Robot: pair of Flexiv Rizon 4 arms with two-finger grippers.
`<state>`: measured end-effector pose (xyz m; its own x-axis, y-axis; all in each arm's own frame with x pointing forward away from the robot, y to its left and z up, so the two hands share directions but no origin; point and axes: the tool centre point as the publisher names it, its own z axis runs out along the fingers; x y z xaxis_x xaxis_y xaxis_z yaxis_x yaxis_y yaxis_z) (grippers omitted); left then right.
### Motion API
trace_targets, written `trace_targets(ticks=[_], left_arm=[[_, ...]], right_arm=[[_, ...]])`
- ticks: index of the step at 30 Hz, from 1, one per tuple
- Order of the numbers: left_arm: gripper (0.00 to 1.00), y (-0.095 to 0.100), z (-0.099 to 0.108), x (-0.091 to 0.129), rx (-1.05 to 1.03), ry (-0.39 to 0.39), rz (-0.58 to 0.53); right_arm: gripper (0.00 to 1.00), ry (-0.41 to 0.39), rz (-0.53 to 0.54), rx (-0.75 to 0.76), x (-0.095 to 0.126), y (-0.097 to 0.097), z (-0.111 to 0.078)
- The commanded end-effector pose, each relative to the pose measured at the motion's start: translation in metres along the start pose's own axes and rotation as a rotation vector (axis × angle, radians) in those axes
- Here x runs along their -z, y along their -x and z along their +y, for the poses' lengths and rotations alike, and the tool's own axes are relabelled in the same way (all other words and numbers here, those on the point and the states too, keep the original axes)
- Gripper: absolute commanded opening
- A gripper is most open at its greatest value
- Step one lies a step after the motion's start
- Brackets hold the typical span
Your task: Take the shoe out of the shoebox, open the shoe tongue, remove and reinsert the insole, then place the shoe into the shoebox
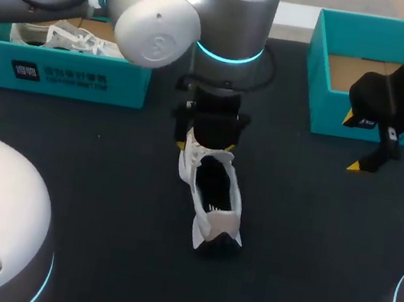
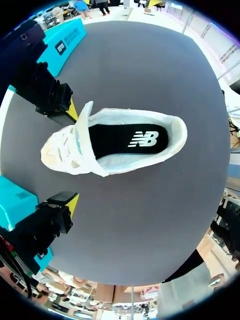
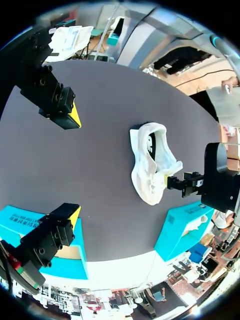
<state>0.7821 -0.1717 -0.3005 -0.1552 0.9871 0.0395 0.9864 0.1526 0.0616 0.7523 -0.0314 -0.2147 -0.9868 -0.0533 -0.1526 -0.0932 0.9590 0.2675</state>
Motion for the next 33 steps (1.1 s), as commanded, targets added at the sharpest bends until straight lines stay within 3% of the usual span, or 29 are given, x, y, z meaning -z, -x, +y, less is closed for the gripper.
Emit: trace_targets(ticks=[1, 6, 10, 11, 22, 25, 27, 33], left_arm=[[0.84, 0.001, 0.002, -0.005, -0.002, -0.006, -0.005], [0.81, 0.004, 0.004, -0.005, 0.006, -0.002, -0.025], [0.63, 0.006, 0.007, -0.006, 0.015, -0.002, -0.032], [0.50, 0.007, 0.007, -0.006, 0.016, -0.002, -0.034], [0.44, 0.005, 0.019, -0.005, 0.059, 0.022, -0.041], [0.38, 0.009, 0.017, -0.006, 0.054, 0.024, -0.038], [0.26, 0.012, 0.014, -0.006, 0.046, 0.021, -0.039], [0.28, 0.017, 0.010, -0.008, 0.029, 0.007, -0.040]], right_arm=[[1.00, -0.001, -0.001, 0.000, -0.001, 0.000, 0.000], [1.00, -0.001, -0.001, 0.000, -0.001, 0.000, 0.000], [1.00, -0.001, -0.001, 0.000, -0.001, 0.000, 0.000], [1.00, -0.001, -0.001, 0.000, -0.001, 0.000, 0.000], [1.00, -0.001, -0.001, 0.000, -0.001, 0.000, 0.000], [1.00, -0.001, -0.001, 0.000, -0.001, 0.000, 0.000], [1.00, -0.001, -0.001, 0.000, -0.001, 0.000, 0.000], [1.00, -0.001, -0.001, 0.000, -0.001, 0.000, 0.000]])
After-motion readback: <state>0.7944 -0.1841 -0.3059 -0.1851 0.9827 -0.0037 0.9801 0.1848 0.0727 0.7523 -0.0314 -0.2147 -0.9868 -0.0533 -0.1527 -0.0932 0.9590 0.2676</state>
